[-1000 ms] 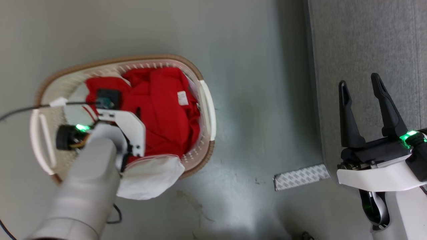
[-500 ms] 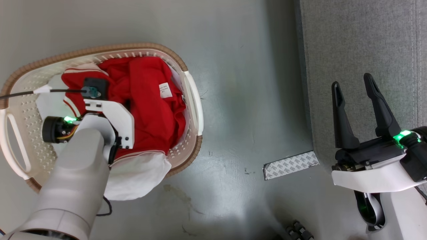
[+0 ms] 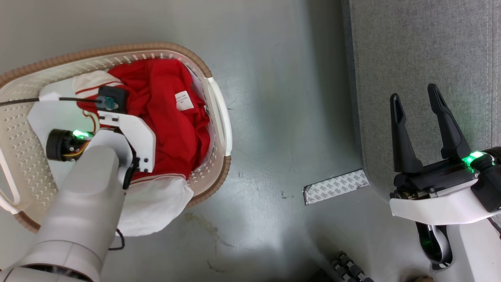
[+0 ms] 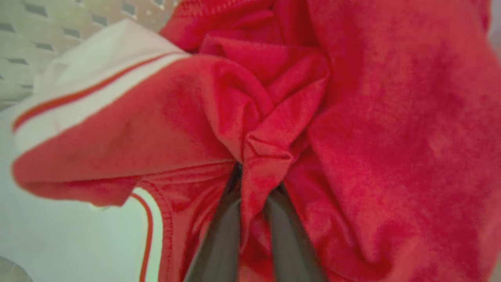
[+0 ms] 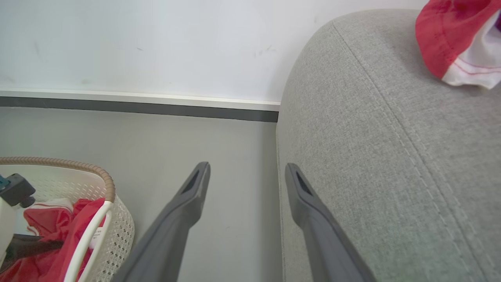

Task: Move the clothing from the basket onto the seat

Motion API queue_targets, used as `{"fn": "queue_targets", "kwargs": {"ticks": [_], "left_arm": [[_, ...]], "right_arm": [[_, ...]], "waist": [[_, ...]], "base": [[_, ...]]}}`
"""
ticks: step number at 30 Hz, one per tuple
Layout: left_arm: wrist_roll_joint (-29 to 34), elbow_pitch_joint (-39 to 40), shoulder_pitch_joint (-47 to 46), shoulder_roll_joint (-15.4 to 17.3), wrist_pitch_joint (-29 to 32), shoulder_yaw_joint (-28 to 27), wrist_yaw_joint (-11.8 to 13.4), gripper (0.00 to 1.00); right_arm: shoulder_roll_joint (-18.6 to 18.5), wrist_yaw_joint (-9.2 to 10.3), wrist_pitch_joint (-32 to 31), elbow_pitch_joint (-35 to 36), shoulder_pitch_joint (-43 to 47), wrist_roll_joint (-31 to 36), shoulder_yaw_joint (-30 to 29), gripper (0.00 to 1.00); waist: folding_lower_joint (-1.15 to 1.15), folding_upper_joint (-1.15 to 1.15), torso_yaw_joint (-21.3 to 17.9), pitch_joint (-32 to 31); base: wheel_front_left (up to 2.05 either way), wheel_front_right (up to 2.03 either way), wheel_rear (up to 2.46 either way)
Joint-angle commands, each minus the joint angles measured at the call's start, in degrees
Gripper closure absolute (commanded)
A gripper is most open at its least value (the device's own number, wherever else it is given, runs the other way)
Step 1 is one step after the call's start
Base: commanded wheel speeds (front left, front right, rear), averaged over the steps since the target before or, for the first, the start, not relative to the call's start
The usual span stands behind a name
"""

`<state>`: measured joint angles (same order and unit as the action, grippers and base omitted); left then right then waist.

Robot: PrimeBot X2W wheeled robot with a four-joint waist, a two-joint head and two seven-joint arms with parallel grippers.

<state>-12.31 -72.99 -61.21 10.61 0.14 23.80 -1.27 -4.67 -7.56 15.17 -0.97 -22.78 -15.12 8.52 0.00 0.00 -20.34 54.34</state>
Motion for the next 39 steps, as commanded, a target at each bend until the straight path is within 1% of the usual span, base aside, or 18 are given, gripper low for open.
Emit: {"fn": "queue_targets", "kwargs": {"ticks": [1, 7, 10, 18, 25, 33, 39], "left_arm": [[0.0, -0.2, -0.4, 0.1, -0.2, 0.3, -0.4, 1.0], [-0.8, -0.3, 1.0, -1.0, -1.9, 0.8, -1.5, 1.0], [-1.9, -0.2, 2.3, -2.5, -3.9, 0.6, -2.4, 1.0], [-5.0, 0.8, 8.2, -6.1, -10.3, 0.6, -5.1, 1.0], [-7.9, 2.9, 14.4, -7.5, -13.2, 1.5, -6.0, 1.0], [-11.6, 9.7, 21.2, -7.6, -15.0, 1.9, -6.1, 1.0], [-12.3, 18.3, 26.3, -7.6, -15.3, 1.5, -3.7, 1.0]], "right_arm": [[0.0, 0.15, 0.0, -0.3, 0.0, -0.3, -0.4, 0.0], [-0.2, 0.15, 0.0, -0.8, -0.2, 0.0, -0.9, 0.0], [-0.5, 0.15, 0.0, -1.3, 0.5, 0.3, -1.9, 0.0], [-1.3, 0.14, 0.0, -3.4, 4.8, 0.7, -5.7, 0.0], [-1.6, 0.15, 0.0, -5.1, 10.3, 1.5, -8.4, 0.0], [-1.3, 0.15, 0.0, -5.7, 15.9, 2.8, -10.3, 0.0], [-1.6, 0.15, 0.0, -6.2, 18.8, 3.9, -11.1, 0.0]], "waist": [[0.0, 0.0, 0.1, -0.2], [0.0, 0.0, 1.8, -3.2], [0.0, 0.0, 3.3, -6.2], [0.0, 0.0, 7.8, -17.3], [0.0, 0.0, 10.6, -27.9], [0.0, 0.0, 12.8, -37.2], [0.0, 0.0, 14.2, -42.6]], "base": [[0.0, 0.0, 0.0], [0.0, 0.0, 0.0], [0.0, 0.0, 0.0], [0.0, 0.0, 0.0], [0.0, 0.0, 0.0], [0.0, 0.0, 0.0], [0.0, 0.0, 0.0]]}}
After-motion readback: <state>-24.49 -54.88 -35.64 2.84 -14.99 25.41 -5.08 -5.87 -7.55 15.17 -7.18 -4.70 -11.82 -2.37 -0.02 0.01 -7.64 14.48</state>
